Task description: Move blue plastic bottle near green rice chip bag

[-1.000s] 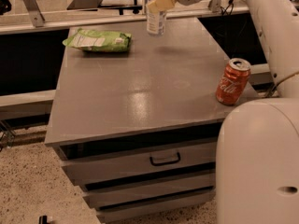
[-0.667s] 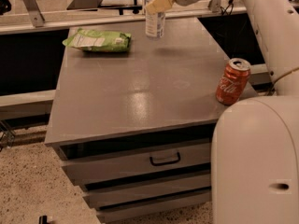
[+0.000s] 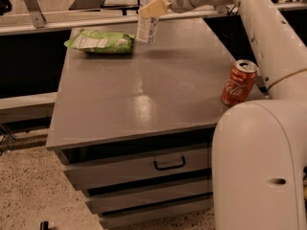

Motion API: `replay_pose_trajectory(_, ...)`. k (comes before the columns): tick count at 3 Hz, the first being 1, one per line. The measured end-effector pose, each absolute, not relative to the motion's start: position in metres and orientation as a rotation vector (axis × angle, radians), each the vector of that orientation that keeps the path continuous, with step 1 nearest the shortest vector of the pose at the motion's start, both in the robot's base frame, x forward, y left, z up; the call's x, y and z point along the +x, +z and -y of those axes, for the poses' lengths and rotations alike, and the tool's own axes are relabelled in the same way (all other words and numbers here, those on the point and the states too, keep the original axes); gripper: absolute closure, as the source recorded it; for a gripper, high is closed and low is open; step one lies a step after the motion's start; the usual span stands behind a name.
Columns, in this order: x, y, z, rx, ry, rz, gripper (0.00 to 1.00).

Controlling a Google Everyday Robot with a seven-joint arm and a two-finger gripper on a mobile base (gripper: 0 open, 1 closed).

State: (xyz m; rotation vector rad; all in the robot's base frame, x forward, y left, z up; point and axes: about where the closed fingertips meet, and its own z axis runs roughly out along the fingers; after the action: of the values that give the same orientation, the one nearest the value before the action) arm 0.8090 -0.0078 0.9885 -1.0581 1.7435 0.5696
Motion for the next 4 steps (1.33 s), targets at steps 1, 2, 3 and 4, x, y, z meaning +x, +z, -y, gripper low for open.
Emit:
replay_pose_trajectory(1, 0.809, 0.976, -0.005, -1.1, 0.595, -1.733, 1.0)
replay_pose_trajectory(2, 0.808, 0.966, -0.008, -1.149, 0.581, -1.741, 1.0)
replay_pose_trajectory(3, 0.807, 0.958, -0.007, -1.172, 0.58, -1.751, 0.82)
replay_pose_trajectory(4, 0.807, 0.955, -0.011, -1.177, 0.585, -1.752, 0.59)
